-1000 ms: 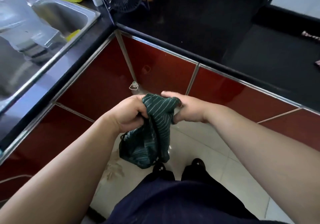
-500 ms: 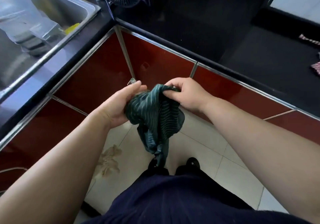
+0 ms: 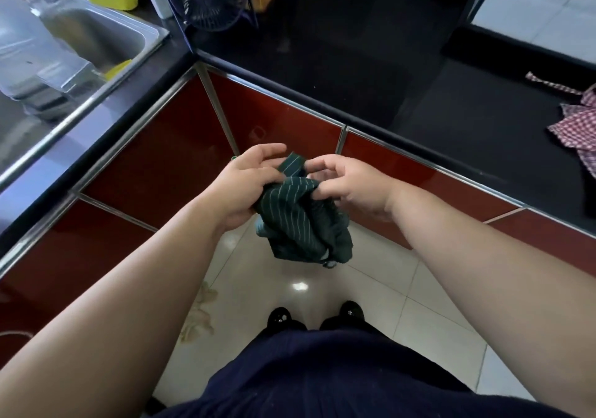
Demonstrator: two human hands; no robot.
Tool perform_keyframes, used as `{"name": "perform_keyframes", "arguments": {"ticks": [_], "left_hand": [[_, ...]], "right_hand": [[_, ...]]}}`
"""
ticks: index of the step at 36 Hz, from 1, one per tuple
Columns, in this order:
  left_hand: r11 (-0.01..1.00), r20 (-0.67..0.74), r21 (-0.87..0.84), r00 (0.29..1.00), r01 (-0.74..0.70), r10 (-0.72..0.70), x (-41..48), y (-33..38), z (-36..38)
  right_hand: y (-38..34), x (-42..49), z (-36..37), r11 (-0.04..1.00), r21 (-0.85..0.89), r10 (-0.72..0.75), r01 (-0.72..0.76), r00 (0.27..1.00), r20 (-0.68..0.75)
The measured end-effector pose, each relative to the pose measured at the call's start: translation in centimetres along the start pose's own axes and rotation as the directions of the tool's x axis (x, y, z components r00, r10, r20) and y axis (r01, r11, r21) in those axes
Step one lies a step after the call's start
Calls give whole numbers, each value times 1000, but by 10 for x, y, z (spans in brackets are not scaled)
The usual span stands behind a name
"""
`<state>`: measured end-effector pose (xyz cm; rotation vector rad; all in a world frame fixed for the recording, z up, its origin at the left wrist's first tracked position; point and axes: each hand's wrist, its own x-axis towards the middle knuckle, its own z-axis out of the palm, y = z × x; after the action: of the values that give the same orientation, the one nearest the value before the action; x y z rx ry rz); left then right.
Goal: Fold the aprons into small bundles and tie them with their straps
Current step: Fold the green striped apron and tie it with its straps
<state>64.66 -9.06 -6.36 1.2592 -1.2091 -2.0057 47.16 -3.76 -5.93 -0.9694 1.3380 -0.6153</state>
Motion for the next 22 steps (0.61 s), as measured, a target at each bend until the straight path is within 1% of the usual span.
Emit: {"name": "perform_keyframes", "arguments": {"ticks": [2,3,4,5,7,8,9,10,11,12,13,15,16,17,18,20,22], "left_hand": [[999,102,31,995,-21,17,-2,8,4],[999,137,51,990,-18,11,-2,12,6],[997,160,68,987,-20,9,-2,15,8],[997,179,72,984,-24,11,-2,17,10],[998,228,48,973,-35,23,-2,19,12],[998,246,30,968,-47,39,-3,20,14],[998,257,5,965,-59,56,-3,20,15],[998,259,-28,964,-61,66,-3,20,14],[996,251,-59,965,-60,73,-3,18,12],[994,241,-88,968,-58,78,-3,16,11],[992,223,-110,972,-56,79,-3,16,9],[988,200,-152,978,-32,62,-5,14,6],[986,187,-167,981,-18,50,-7,13,5],[983,171,-184,985,-4,36,-8,13,3],[979,151,-202,988,10,22,-10,13,1],[977,111,-211,994,31,-8,-11,12,-4],[990,34,-129,998,56,-52,-11,10,-9]], "right_hand": [[3,1,-4,996,72,54,-47,995,-89],[5,2,-7,998,42,57,-51,986,-155],[7,2,-9,996,-66,45,-59,978,-203],[11,4,-12,974,-213,27,-73,977,-212],[16,8,-13,890,-444,25,-106,982,-185],[19,10,-12,861,-486,74,-152,982,-176],[21,14,-10,847,-483,154,-221,973,-174],[21,16,-6,857,-409,261,-313,949,-178],[21,18,-2,875,-266,364,-404,912,-187],[23,20,0,866,-98,468,-490,864,-184],[24,21,2,835,43,549,-549,824,-140],[33,18,6,769,184,631,-613,773,-65],[39,17,9,769,215,624,-602,780,-51],[43,16,8,787,259,593,-560,802,-69],[45,19,6,800,302,571,-518,812,-119],[38,27,3,825,327,551,-461,785,-284],[28,32,-2,847,397,500,-353,781,-373]]}}
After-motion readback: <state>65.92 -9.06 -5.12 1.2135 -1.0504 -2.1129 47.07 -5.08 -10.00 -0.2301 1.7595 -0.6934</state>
